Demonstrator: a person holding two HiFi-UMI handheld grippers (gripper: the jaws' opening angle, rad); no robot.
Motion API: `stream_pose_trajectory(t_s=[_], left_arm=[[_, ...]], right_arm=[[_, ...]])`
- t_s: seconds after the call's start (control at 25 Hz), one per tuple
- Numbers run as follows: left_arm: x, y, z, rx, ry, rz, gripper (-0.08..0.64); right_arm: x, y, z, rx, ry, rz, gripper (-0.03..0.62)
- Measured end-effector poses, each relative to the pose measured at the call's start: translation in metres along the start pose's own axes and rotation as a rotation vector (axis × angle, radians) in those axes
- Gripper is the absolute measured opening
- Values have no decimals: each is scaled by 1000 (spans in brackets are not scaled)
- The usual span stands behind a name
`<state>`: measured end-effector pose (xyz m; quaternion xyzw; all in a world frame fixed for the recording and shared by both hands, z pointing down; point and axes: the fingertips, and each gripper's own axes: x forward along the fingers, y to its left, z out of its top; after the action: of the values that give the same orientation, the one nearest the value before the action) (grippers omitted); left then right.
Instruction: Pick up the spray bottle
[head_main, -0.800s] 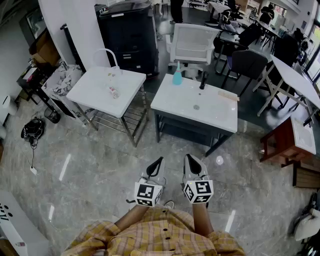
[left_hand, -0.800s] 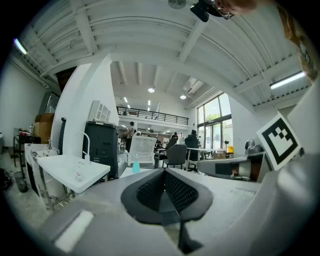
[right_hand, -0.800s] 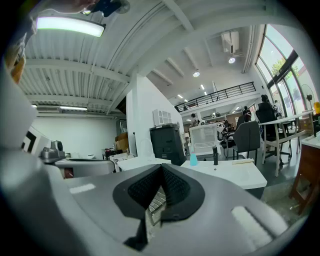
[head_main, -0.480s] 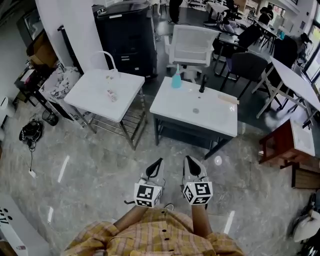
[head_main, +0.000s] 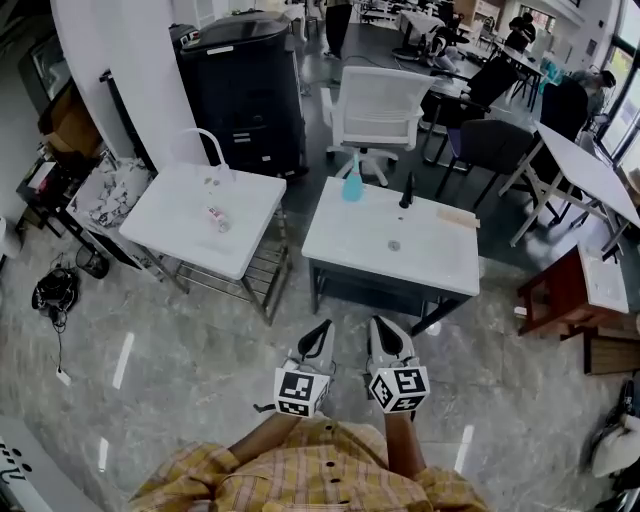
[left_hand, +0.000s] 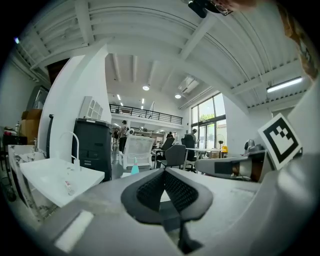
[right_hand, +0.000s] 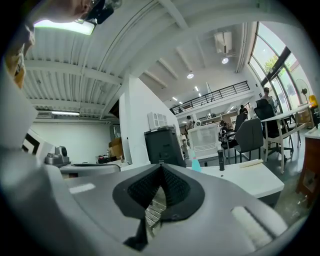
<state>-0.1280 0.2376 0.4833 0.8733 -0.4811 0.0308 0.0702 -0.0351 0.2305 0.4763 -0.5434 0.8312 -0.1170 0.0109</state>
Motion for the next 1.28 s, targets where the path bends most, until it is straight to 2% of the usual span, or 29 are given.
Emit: stream_pose_trajectory(t_s=[0.28, 0.68, 1.04, 1.28], left_arm=[[9, 34, -2, -6, 7, -32, 0], [34, 63, -12, -6, 38, -27, 0], [113, 87, 1, 8, 25, -14, 0], [181, 108, 13, 8, 32, 10, 0]], right_arm=[[27, 13, 4, -11, -8, -59, -2], [66, 8, -6, -16, 29, -62, 2], [132, -45, 2, 3, 22, -51, 2], [189, -90, 25, -5, 17, -31, 2]])
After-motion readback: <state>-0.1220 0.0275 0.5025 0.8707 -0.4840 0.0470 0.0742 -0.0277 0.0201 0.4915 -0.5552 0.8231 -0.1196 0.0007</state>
